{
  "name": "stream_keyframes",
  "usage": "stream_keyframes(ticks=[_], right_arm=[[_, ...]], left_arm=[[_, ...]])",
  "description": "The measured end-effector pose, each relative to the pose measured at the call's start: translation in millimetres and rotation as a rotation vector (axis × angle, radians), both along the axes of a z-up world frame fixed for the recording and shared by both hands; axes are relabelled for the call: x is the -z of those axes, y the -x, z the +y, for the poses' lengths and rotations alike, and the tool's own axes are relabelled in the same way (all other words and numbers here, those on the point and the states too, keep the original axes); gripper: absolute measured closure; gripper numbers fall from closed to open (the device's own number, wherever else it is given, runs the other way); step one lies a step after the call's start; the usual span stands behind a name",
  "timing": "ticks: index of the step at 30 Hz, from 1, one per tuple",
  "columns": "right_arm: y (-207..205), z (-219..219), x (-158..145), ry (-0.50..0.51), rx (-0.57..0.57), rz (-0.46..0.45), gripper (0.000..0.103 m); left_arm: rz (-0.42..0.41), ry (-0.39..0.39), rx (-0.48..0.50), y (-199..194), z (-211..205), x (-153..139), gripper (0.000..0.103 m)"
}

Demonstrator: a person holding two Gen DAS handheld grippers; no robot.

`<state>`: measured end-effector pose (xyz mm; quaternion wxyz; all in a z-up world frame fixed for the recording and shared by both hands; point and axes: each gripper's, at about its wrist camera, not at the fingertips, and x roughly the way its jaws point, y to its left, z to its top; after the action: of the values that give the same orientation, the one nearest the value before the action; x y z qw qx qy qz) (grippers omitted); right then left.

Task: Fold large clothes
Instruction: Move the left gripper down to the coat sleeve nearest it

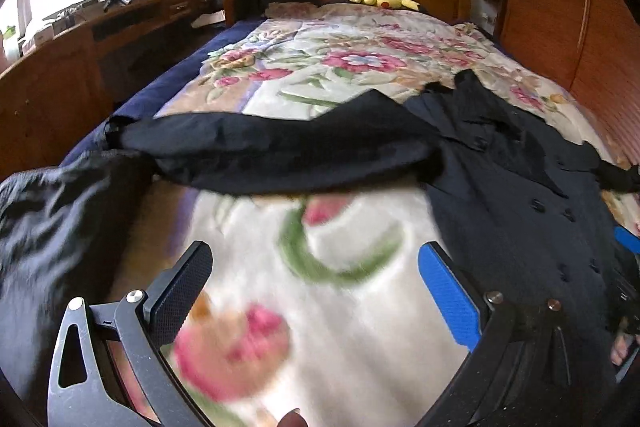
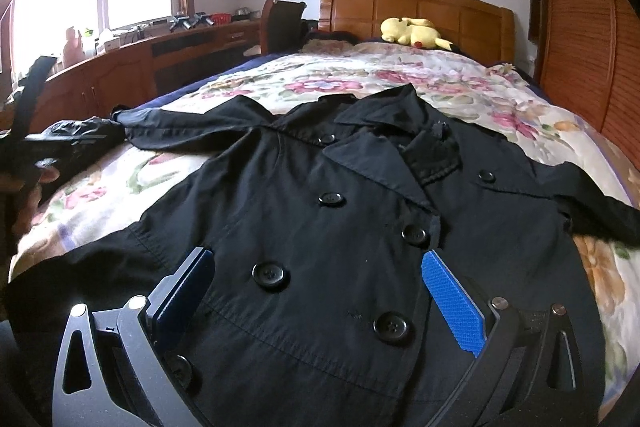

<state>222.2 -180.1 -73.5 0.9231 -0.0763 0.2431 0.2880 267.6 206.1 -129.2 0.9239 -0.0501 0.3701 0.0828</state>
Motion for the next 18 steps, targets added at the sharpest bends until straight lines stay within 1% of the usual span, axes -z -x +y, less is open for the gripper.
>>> stream_keyframes(ticks=[3, 6, 8, 11, 13, 15, 18], right_arm=[[-1, 3, 0, 0.015, -0.002, 0.001, 0.0], [-1, 6, 1, 0.027, -0.004, 0.002, 0.0], [-2, 7, 2, 0.031, -0.005, 0.006, 0.0], [-3, 9, 3, 0.045, -0.007, 0.013, 0.0], [-3, 11, 4, 0.058, -0.01, 0.013, 0.0], [-1, 14, 4, 0.072, -0.015, 0.007, 0.0], [-1, 16, 5, 0.085, -0.018, 0.005, 0.0]], left_arm=[[0.001, 0.01, -0.017, -19, 22, 8, 0.001], [0.017, 0.011, -0.033, -37, 43, 15, 0.009], [0.03, 0.014, -0.047, -49, 56, 18, 0.019], [0.038, 0.037, -0.064, -63, 72, 20, 0.025], [0.047, 0.034, -0.094, -74, 81, 21, 0.025], [0.062, 0.012, -0.129, -85, 88, 24, 0.025], [0.072, 0.037, -0.164, -100, 101, 30, 0.025]])
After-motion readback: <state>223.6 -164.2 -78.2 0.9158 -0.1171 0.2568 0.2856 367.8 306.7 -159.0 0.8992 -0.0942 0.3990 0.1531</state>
